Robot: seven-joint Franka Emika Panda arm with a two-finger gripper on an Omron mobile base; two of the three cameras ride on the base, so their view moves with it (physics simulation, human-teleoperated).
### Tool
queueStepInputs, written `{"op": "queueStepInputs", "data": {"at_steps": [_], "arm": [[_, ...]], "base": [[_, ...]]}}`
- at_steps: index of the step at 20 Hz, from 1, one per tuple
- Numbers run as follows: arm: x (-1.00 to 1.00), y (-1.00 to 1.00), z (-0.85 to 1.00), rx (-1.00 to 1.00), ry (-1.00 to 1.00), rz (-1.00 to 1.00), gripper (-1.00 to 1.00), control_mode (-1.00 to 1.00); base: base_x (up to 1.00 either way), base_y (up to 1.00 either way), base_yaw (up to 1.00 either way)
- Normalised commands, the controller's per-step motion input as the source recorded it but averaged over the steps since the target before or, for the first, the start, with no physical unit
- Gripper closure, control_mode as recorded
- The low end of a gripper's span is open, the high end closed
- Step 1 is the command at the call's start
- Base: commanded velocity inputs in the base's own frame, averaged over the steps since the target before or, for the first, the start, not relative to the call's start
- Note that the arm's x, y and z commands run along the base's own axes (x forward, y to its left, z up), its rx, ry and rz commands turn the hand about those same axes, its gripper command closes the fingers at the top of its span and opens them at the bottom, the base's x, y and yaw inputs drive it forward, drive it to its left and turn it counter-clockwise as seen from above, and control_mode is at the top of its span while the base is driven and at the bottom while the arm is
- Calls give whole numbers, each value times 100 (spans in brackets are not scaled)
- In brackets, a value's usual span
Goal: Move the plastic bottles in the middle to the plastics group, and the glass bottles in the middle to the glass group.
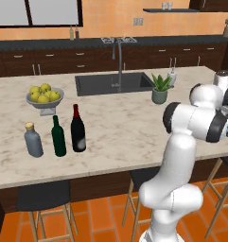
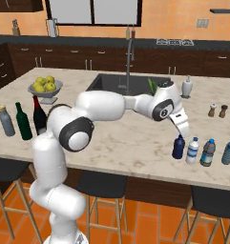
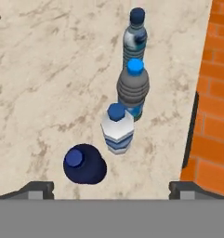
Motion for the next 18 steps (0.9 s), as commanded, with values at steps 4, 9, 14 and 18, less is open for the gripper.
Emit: {"op": "queueStepInputs", "data": {"at_steps": [4,9,14,18], "arm": [[-89,58,4,0,-2,23,-100,-100],[-85,64,0,0,-2,26,-100,-100],[-71,60,5,0,-9,23,-100,-100],[-50,56,2,0,-4,25,-100,-100]], "base": [[0,0,0],[0,0,0],[0,0,0],[0,0,0]]}}
